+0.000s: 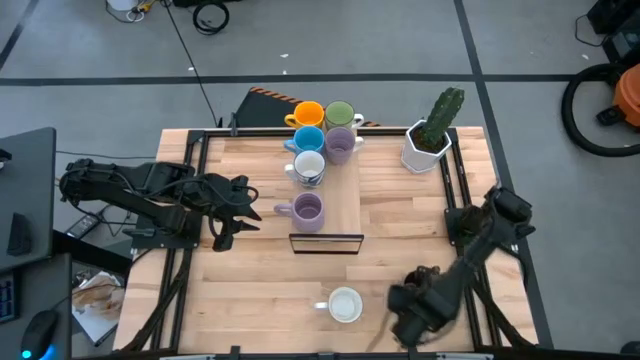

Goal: Place coffee mugs
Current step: Put the brown and green mug on the shelf

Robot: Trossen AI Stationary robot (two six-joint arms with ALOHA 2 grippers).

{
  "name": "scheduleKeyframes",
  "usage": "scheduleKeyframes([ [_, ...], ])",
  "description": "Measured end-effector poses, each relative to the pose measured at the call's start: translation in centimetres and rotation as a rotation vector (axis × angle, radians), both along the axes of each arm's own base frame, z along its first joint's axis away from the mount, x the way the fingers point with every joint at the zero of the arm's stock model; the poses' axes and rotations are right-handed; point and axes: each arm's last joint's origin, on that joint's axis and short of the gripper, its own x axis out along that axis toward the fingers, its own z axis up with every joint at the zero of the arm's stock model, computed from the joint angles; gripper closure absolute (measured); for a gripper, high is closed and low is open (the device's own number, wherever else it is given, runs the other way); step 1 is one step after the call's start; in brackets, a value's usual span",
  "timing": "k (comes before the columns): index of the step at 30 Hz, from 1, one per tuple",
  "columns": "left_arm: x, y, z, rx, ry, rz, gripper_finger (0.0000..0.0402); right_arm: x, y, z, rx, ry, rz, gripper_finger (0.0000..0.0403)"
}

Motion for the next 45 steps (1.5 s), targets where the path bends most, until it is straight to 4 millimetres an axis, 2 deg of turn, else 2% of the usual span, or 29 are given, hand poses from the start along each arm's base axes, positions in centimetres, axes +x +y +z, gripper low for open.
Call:
scheduleKeyframes([
  [4, 0.0, 0.0, 0.0, 0.000, 0.000, 0.000, 0.0285, 2.2, -2.2, 0.0, -0.004, -0.008, -0.224, 0.0373],
  [7, 0.0, 0.0, 0.0, 0.000, 0.000, 0.000, 0.0285, 3.5, -3.6, -0.1, 0.005, -0.016, -0.287, 0.0371],
  [12, 0.0, 0.0, 0.0, 0.000, 0.000, -0.001, 0.0285, 5.0, -4.8, -0.3, 0.013, -0.059, -0.230, 0.0325],
  [14, 0.0, 0.0, 0.0, 0.001, 0.000, -0.001, 0.0285, 5.2, -5.3, -0.8, -0.021, -0.049, -0.209, 0.0300],
  [19, 0.0, 0.0, 0.0, 0.002, 0.000, -0.002, 0.0285, 5.5, -5.9, -0.4, -0.019, -0.060, -0.174, 0.0248],
  [25, 0.0, 0.0, 0.0, 0.001, 0.000, -0.002, 0.0285, 5.0, -6.1, 0.1, -0.006, -0.038, -0.108, 0.0208],
  [28, 0.0, 0.0, 0.0, 0.001, 0.000, -0.002, 0.0285, 4.1, -5.8, 0.7, -0.015, -0.021, -0.015, 0.0199],
  [32, 0.0, 0.0, 0.0, 0.002, 0.001, -0.002, 0.0285, 2.5, -4.4, 0.8, -0.063, 0.001, 0.182, 0.0199],
  [37, 0.0, 0.0, 0.0, 0.002, 0.001, -0.002, 0.0285, 0.6, -2.9, 0.3, -0.144, 0.004, 0.294, 0.0206],
  [41, 0.0, 0.0, 0.0, 0.002, 0.000, -0.002, 0.0285, -0.1, -2.4, 0.3, -0.159, 0.002, 0.328, 0.0211],
  [45, 0.0, 0.0, 0.0, 0.000, -0.006, -0.001, 0.0285, -0.9, -1.8, 0.3, -0.202, 0.004, 0.470, 0.0213],
])
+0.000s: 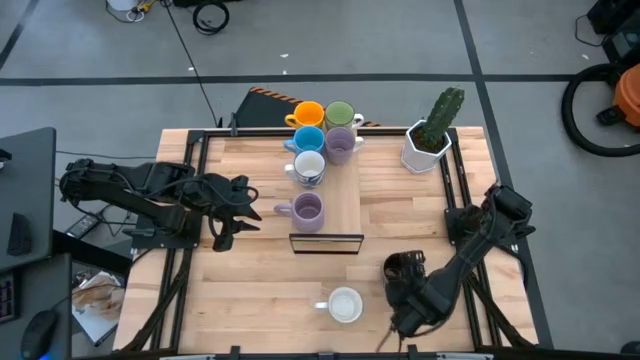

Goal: Place coffee mugs
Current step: Put the brown and green mug on the shelf

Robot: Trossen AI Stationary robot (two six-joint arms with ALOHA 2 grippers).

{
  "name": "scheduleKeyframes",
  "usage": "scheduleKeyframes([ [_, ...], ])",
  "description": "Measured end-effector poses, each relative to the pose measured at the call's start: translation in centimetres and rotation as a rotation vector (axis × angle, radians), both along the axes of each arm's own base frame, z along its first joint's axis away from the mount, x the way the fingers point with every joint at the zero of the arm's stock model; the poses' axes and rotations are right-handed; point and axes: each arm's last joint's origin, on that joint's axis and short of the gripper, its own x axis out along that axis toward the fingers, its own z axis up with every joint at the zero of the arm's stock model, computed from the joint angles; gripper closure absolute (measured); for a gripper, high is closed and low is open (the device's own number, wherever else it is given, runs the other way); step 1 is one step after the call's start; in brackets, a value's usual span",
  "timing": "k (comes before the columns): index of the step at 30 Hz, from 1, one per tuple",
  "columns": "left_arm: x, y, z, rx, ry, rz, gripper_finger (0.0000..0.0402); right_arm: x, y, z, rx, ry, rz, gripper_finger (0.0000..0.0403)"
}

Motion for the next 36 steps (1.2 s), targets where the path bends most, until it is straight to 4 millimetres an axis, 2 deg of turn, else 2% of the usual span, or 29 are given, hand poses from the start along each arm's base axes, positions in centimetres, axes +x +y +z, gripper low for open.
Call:
scheduleKeyframes([
  [4, 0.0, 0.0, 0.0, 0.000, -0.001, 0.000, 0.0285, -0.8, 0.4, 0.0, -0.080, -0.005, 0.218, 0.0214],
  [7, 0.0, 0.0, 0.0, 0.000, -0.001, 0.000, 0.0285, -1.0, 0.4, -0.6, -0.122, 0.001, 0.315, 0.0221],
  [13, 0.0, 0.0, 0.0, 0.000, -0.002, 0.000, 0.0285, -0.7, -0.3, -2.5, -0.038, 0.055, 0.292, 0.0277],
  [18, 0.1, 0.0, 0.2, -0.003, -0.022, 0.000, 0.0285, 0.4, -0.8, -2.2, 0.009, 0.053, 0.247, 0.0356],
  [21, 0.3, 0.0, 0.3, -0.006, -0.040, -0.001, 0.0285, 1.1, -1.4, -1.7, 0.044, 0.067, 0.219, 0.0360],
  [24, 0.2, 0.0, 0.3, -0.006, -0.041, -0.001, 0.0285, 1.2, -2.6, -0.6, 0.031, 0.105, 0.169, 0.0360],
  [29, 0.2, 0.0, 0.3, -0.017, -0.038, 0.008, 0.0285, 1.1, -5.2, 2.8, 0.080, 0.030, 0.078, 0.0360],
  [33, 0.2, -0.1, 0.3, -0.032, -0.035, 0.018, 0.0285, 0.8, -8.1, 5.5, 0.117, -0.043, -0.012, 0.0360],
  [36, 0.2, -0.1, 0.3, -0.029, -0.035, 0.015, 0.0285, 1.0, -10.6, 6.7, 0.129, -0.073, -0.052, 0.0360],
])
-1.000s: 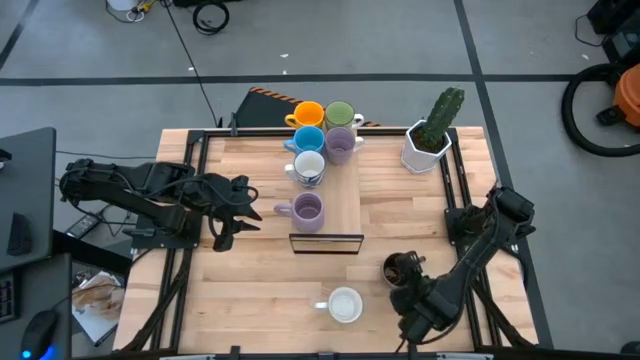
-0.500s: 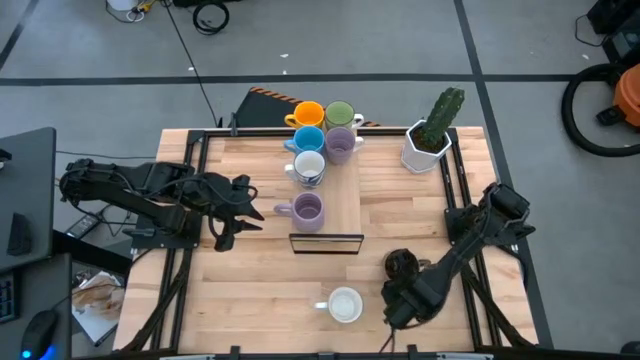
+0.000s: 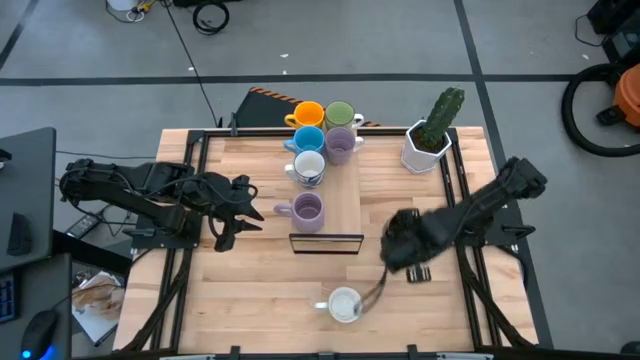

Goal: Place coffee mugs
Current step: Put the brown and green mug on the shelf

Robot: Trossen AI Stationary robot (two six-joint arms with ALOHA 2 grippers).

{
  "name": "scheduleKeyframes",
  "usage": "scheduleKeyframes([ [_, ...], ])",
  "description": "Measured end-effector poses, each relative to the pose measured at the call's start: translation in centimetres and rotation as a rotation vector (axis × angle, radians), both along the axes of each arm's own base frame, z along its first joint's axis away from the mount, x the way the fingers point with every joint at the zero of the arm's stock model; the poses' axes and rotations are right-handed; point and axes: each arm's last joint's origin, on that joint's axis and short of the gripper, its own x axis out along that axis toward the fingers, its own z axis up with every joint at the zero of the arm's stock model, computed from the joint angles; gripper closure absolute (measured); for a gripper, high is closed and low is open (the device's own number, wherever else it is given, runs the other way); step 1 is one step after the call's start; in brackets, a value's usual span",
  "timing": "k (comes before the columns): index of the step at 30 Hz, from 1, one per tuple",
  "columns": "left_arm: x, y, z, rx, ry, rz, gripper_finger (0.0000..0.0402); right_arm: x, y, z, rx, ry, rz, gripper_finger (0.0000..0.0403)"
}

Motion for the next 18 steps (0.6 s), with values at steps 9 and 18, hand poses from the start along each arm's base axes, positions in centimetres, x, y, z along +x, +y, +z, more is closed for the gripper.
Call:
scheduleKeyframes([
  [9, 0.0, 0.0, 0.0, 0.008, -0.001, -0.007, 0.0285, 0.6, -6.3, 3.4, -0.060, -0.087, 0.069, 0.0360],
  [18, 0.0, 0.0, 0.0, 0.085, -0.013, -0.060, 0.0285, 3.5, -10.5, 6.7, -0.088, -0.122, 0.159, 0.0360],
])
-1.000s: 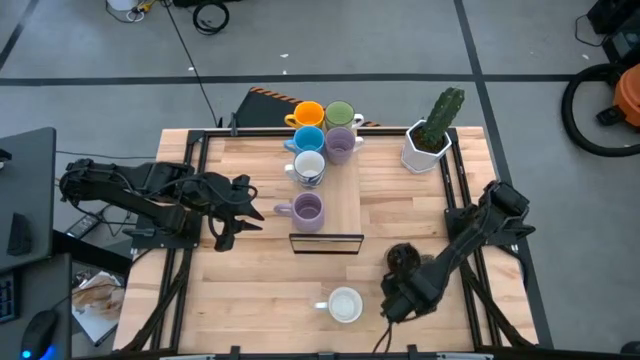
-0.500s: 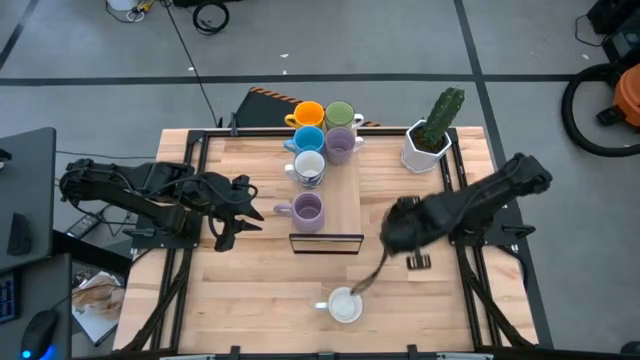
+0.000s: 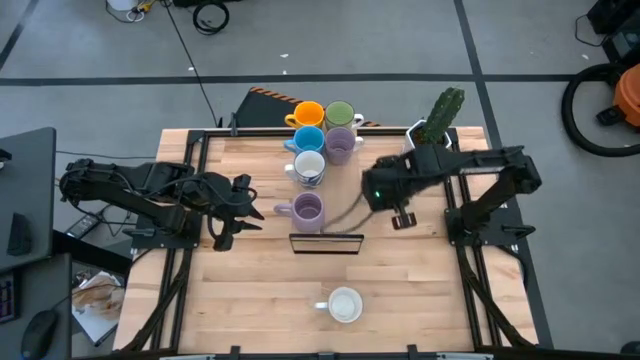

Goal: Place coffee mugs
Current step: Put the brown and green mug on the shelf

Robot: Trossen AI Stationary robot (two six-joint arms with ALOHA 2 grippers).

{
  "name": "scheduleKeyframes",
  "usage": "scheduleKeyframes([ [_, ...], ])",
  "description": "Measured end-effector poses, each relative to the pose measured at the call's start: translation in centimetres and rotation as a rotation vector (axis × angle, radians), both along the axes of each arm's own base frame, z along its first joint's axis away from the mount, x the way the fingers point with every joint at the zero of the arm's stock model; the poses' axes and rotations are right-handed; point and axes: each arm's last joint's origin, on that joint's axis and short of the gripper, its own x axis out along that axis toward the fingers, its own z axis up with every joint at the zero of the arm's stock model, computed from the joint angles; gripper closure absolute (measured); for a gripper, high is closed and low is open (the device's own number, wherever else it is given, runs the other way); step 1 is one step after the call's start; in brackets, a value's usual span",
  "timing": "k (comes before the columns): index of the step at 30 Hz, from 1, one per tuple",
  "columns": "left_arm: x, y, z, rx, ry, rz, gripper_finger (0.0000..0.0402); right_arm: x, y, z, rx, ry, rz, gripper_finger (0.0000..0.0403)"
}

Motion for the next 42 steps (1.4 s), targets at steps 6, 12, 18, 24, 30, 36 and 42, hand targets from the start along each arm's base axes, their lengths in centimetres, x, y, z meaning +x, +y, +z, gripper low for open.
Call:
scheduleKeyframes([
  [6, 0.0, 0.1, 0.0, 0.030, -0.005, 0.004, 0.0285, 2.0, -2.1, 2.3, 0.013, -0.069, 0.031, 0.0360],
  [12, 0.0, 0.2, 0.0, 0.064, -0.010, 0.034, 0.0285, 3.8, -4.3, 2.6, 0.081, -0.085, 0.056, 0.0360],
  [18, 0.0, 0.2, 0.0, 0.068, -0.012, 0.039, 0.0285, 5.6, -5.2, 1.3, 0.132, -0.050, 0.082, 0.0360],
  [24, 0.0, 0.2, 0.0, 0.066, -0.012, 0.040, 0.0285, 6.7, -5.2, 0.2, 0.125, -0.031, 0.097, 0.0360],
  [30, 0.1, 0.2, 0.1, 0.065, -0.018, 0.041, 0.0285, 7.3, -4.9, 0.0, 0.121, -0.053, 0.117, 0.0354],
  [36, 0.1, 0.2, 0.1, 0.059, -0.021, 0.045, 0.0285, 7.5, -4.5, -0.1, 0.118, -0.058, 0.141, 0.0354],
  [42, 0.1, 0.2, 0.1, 0.058, -0.020, 0.046, 0.0285, 7.5, -4.4, 0.0, 0.120, -0.061, 0.142, 0.0344],
])
